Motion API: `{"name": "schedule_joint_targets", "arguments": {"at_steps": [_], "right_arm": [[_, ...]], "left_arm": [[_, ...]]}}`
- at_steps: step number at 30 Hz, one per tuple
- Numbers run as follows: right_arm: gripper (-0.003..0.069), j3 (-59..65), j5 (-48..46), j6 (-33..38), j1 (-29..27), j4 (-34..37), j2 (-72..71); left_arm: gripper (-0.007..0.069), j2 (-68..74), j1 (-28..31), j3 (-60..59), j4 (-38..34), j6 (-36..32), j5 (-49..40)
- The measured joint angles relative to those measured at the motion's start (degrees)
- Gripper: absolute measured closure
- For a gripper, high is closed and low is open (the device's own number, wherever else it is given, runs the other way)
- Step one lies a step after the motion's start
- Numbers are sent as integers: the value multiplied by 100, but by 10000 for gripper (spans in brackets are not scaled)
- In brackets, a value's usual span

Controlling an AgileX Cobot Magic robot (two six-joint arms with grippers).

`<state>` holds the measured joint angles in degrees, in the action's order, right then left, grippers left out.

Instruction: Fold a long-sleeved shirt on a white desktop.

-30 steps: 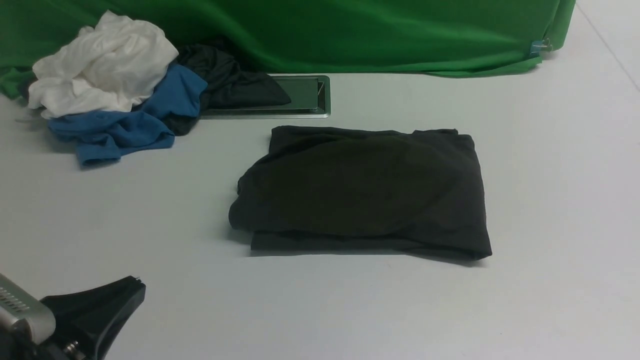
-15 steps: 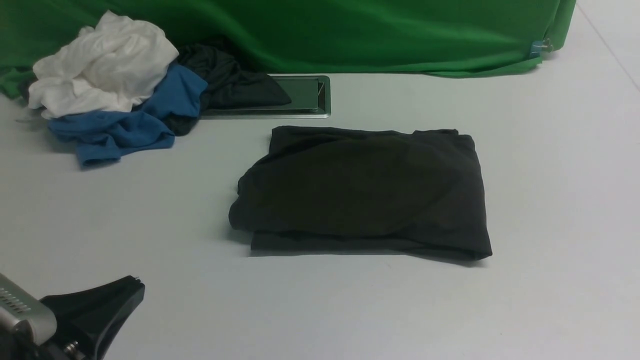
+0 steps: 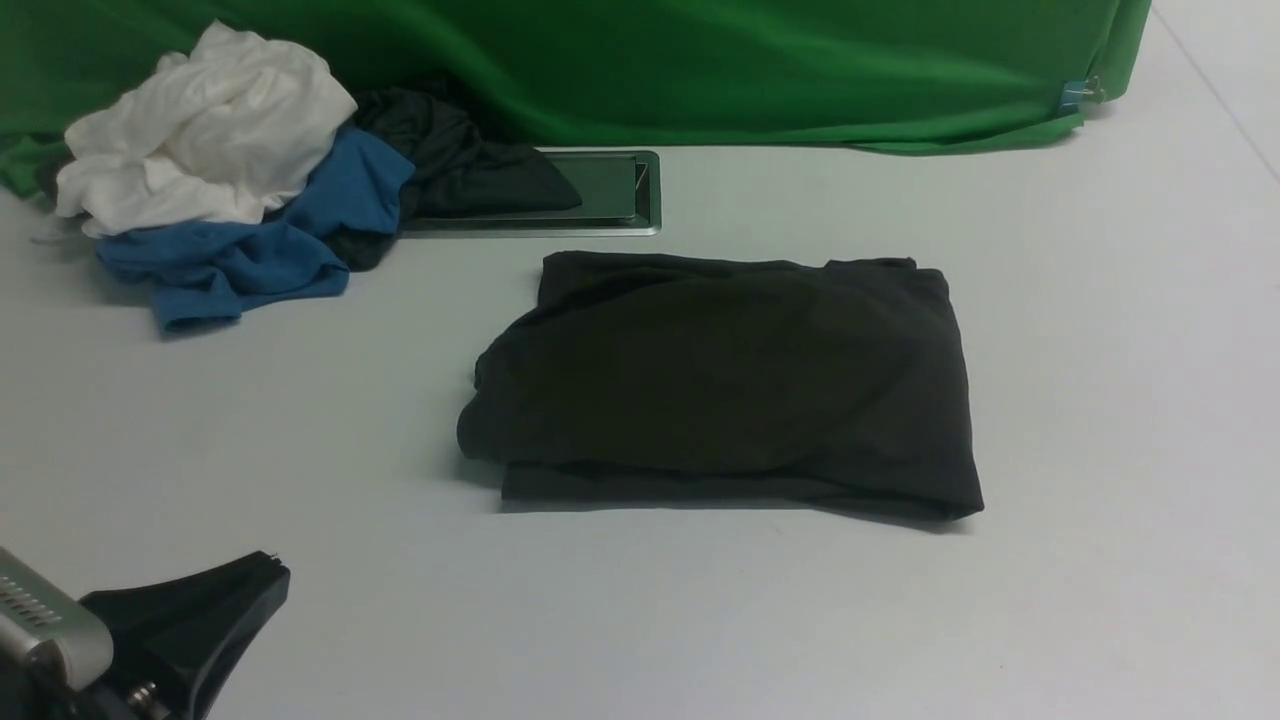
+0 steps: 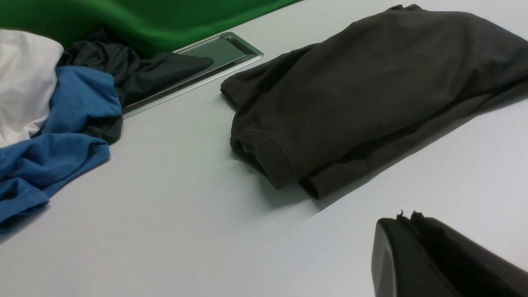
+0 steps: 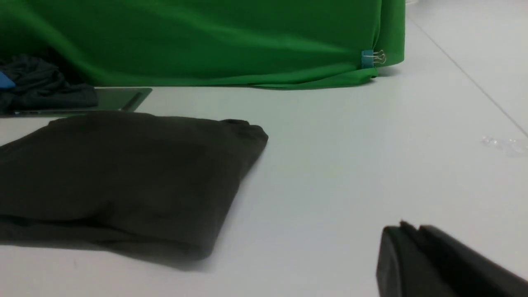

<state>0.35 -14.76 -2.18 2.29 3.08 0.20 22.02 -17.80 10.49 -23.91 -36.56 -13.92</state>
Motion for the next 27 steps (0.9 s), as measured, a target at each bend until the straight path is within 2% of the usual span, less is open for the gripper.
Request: {"name": "schedule_joint_targets", "arguments": {"at_steps": [11, 17, 20, 27], "right_arm": [[575, 0, 5, 0, 0, 0, -4], [557, 0, 6, 0, 0, 0, -21], [542, 0, 6, -5, 0, 0, -21], [525, 0, 6, -5, 0, 0, -21]], "left_arm": [[606, 0, 0, 0, 31, 0, 8], [606, -107, 46, -4, 556, 159, 529], [606, -430, 281, -4, 605, 328, 822], [606, -1672, 1412, -270, 576, 788, 696]]}}
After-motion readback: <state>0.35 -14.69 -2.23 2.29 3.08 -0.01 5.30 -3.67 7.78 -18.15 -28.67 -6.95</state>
